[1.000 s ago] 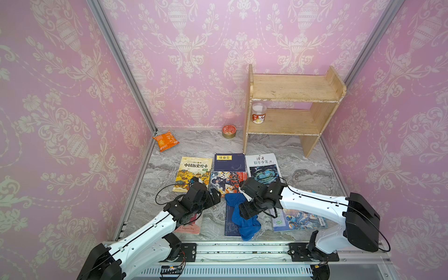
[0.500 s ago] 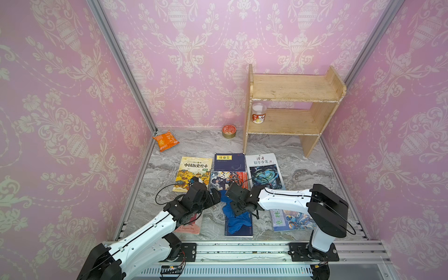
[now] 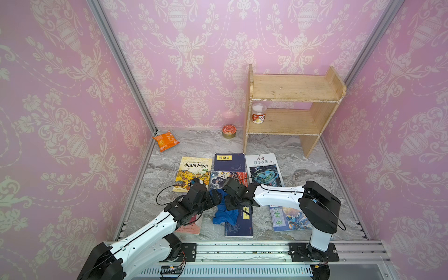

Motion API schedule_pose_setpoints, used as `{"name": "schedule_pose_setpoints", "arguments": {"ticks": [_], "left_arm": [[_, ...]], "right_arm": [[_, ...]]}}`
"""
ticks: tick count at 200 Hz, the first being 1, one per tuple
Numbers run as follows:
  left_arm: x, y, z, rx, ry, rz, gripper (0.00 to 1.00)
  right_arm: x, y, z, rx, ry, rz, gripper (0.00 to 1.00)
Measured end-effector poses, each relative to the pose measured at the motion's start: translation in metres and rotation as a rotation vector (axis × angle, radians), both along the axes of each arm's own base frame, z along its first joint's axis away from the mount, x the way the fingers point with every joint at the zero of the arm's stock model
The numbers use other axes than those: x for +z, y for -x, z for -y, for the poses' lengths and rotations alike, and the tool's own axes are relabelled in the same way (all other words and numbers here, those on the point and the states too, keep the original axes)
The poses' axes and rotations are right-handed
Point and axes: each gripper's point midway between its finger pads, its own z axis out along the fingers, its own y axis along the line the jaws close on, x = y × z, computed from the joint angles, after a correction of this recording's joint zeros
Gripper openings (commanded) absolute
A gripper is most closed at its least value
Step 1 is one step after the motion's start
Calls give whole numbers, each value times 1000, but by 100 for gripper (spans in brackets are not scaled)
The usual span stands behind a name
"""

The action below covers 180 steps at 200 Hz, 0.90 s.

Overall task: Wipe the cover of the book
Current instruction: Wipe the dirt from the cover of the book.

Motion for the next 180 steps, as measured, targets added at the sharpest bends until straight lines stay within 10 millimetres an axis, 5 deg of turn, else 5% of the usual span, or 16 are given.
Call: {"name": "schedule_pose_setpoints", "arguments": {"ticks": [43,79,136,180], "left_arm": [[-3,1,-1,0,-4,-6,99],[-5,2,0,-6,-4,-15,99],[-9,3,4,-19,0,-33,99],[-9,1,5,-19,4,-28,99]], "right_arm": [[-18,22,-13,18,-7,-86,0],[-18,18,-18,-55,-60,-111,0],[-18,-1,5,-201,-118,-125,0],[-17,-21,-42,-199,-152,-114,0]]}}
